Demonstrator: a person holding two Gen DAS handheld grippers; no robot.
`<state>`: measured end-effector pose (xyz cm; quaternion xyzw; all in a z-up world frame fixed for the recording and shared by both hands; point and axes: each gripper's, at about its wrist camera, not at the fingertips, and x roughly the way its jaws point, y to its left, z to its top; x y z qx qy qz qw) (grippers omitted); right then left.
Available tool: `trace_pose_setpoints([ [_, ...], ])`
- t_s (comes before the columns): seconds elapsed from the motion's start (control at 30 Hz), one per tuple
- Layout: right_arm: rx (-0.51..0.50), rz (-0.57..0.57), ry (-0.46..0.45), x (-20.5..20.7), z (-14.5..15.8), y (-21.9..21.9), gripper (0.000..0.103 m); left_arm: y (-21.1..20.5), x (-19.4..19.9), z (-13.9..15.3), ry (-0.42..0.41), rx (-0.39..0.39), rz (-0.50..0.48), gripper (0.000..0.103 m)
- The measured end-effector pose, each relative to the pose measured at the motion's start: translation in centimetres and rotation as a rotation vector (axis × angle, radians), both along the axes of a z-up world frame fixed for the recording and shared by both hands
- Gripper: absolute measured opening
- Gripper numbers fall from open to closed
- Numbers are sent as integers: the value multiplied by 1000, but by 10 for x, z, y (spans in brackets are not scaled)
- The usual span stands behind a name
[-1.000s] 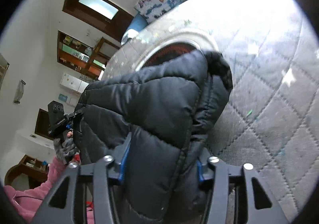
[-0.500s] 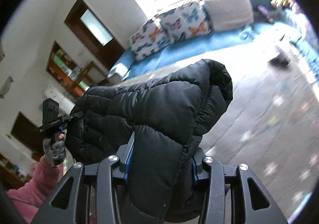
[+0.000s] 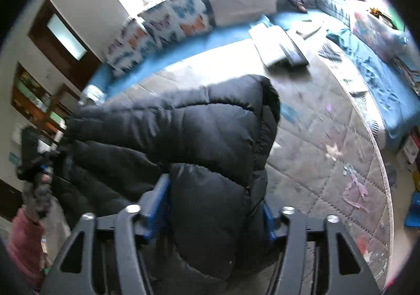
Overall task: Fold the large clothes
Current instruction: 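Lower the folded jacket onto the mattress and open both tools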
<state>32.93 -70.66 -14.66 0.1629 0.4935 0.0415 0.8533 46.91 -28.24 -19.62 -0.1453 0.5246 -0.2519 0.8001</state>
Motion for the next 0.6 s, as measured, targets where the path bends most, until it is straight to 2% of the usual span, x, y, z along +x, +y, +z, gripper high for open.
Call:
trace_pose_setpoints([
  [0.03, 11, -7, 2, 0, -4, -2, 78, -1, 1, -5, -1, 13, 3, 73],
  [0.13, -15, -16, 8, 1, -2, -3, 82, -6, 7, -14, -6, 46, 9, 77],
  [0.23, -107, -31, -14, -2, 20, -1, 82, 2, 3, -16, -26, 96, 6, 76],
  [0.37, -268, -77, -88, -15, 50, 6, 82, -6, -13, -1, -123, 202, 21, 76],
  [0.43, -313, -80, -112, -21, 58, 16, 82, -6, -27, 10, -171, 237, 35, 76],
  [0.53, -321, -40, -124, -25, 58, 37, 82, -1, -52, 23, -227, 267, 35, 76],
  [0.6, -292, -14, -91, -24, 47, 44, 82, -5, -65, 24, -246, 274, 13, 77],
])
